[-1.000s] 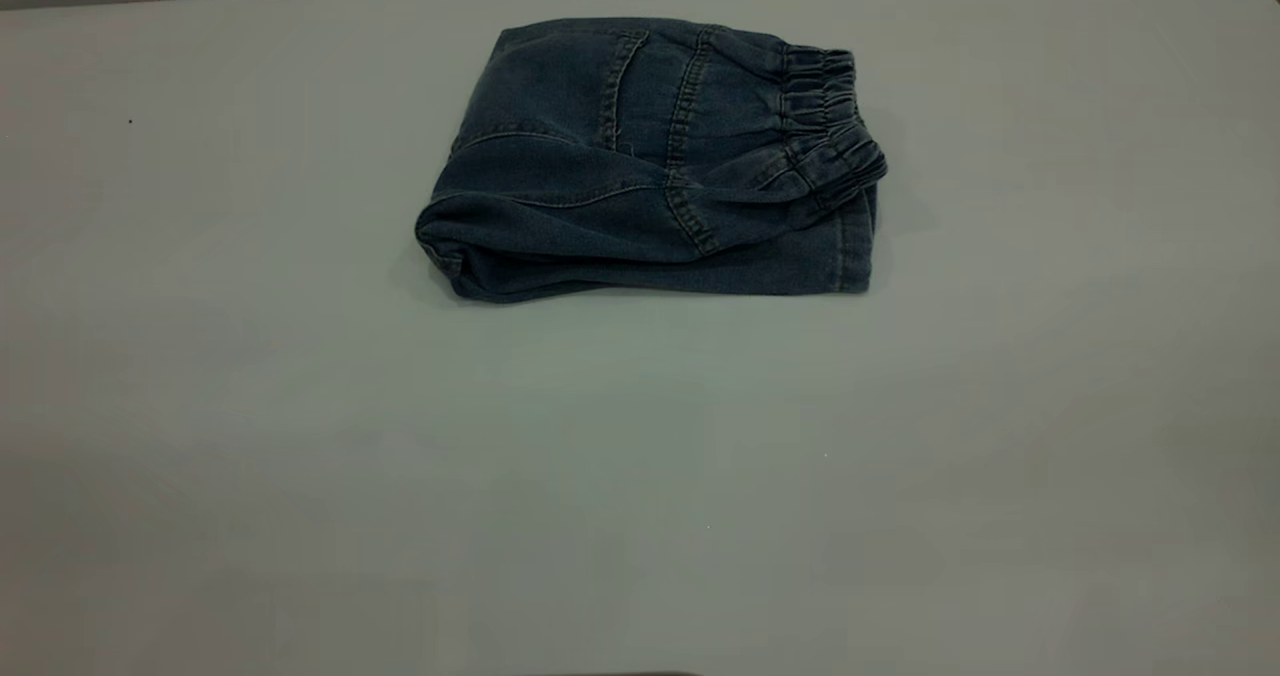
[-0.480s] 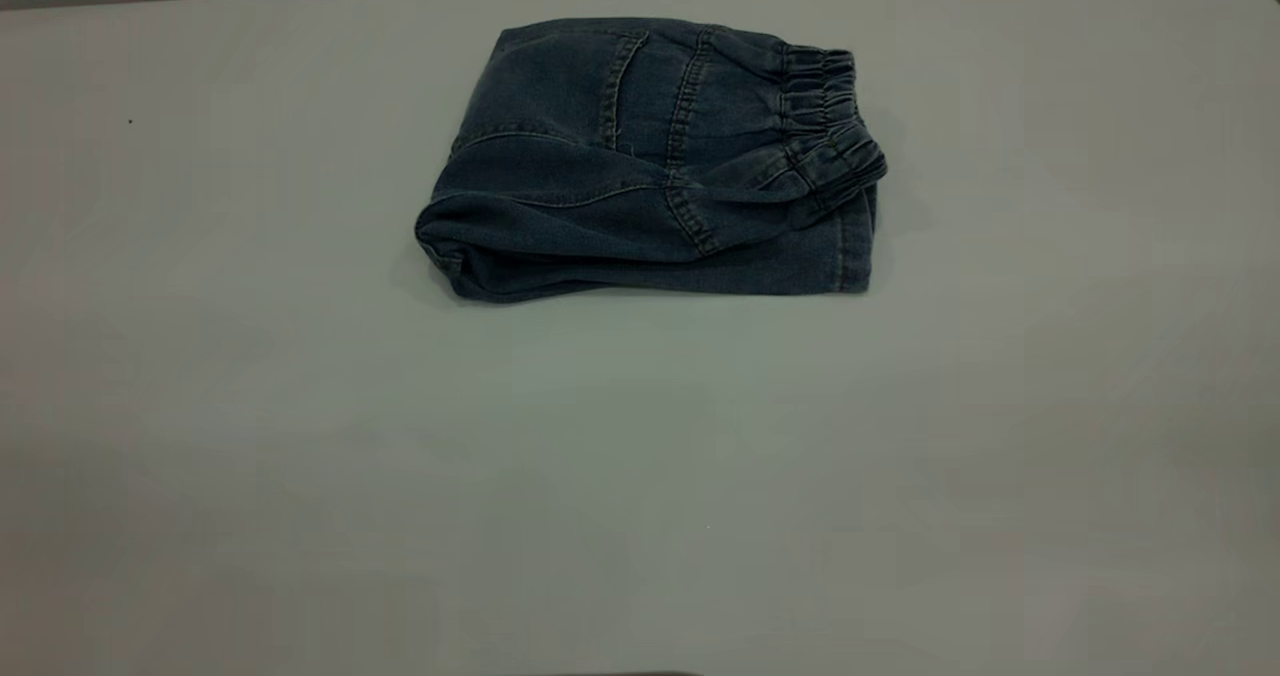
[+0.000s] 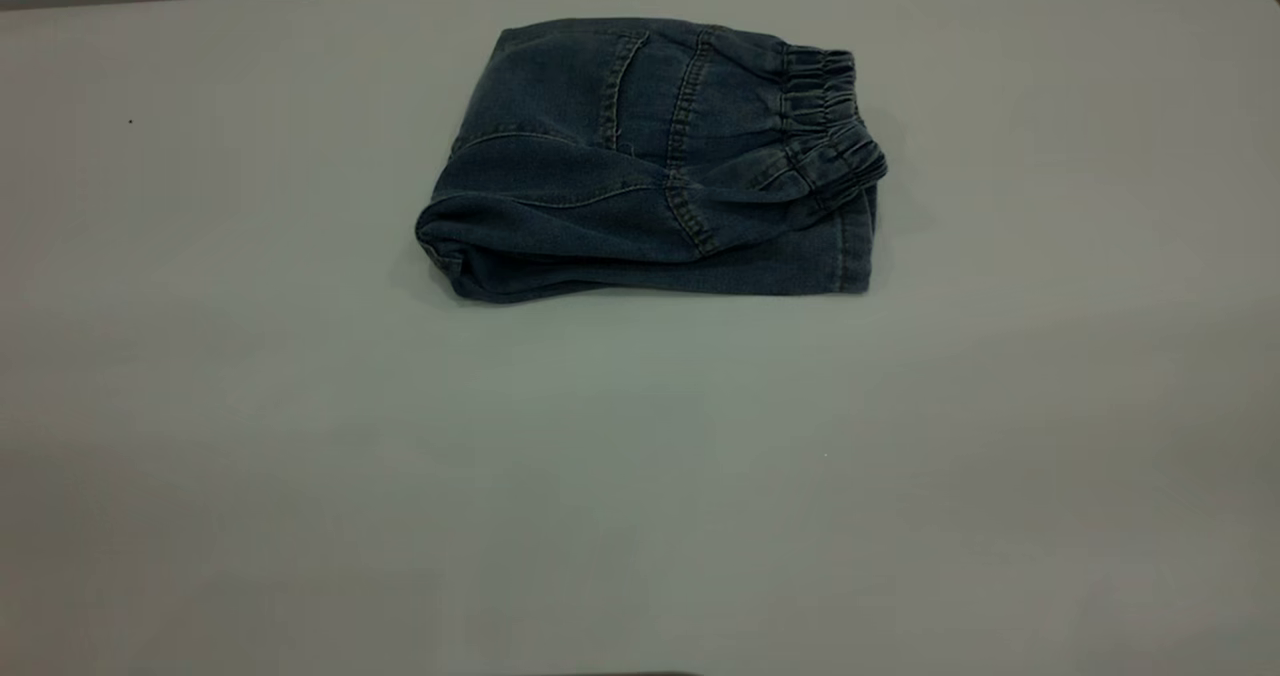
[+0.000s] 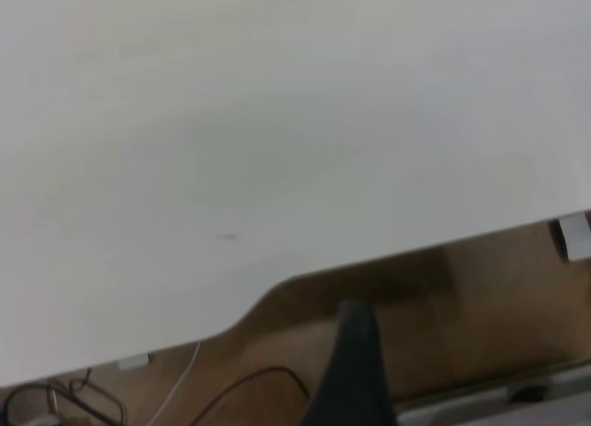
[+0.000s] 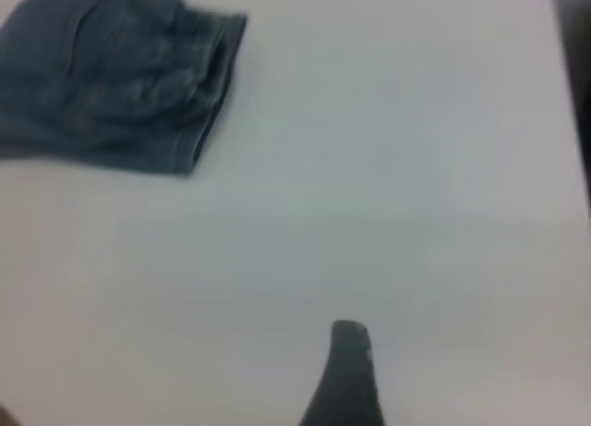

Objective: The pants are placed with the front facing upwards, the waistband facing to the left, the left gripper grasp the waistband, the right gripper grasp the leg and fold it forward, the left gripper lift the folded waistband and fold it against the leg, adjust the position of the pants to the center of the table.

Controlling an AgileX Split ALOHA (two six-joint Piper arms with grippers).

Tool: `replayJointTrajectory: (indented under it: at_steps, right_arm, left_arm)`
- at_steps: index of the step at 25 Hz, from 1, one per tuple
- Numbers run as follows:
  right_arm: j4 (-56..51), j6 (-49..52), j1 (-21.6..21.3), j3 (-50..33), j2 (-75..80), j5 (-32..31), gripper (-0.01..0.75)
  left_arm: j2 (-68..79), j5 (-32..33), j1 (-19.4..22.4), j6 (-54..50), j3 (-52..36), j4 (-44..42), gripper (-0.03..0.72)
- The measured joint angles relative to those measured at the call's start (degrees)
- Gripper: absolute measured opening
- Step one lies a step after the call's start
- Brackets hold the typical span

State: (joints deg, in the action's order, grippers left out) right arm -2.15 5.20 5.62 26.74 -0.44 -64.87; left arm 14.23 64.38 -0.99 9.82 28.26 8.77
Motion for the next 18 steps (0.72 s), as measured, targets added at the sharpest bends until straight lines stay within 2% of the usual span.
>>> replayJointTrajectory:
  at_steps: [11,18]
  right_arm:
    - [-0.23,0.0,-0.44,0.0,-0.18,0.0,0.53]
    - [-0.3,0.0,-0.55,0.0,-0.18,0.0,0.53]
  left_arm:
    - [-14.7,0.47,0.0,0.0,0.0,0.12,0.57]
    - [-15.27,0.86,0.0,0.0,0.0,0.12,0.57]
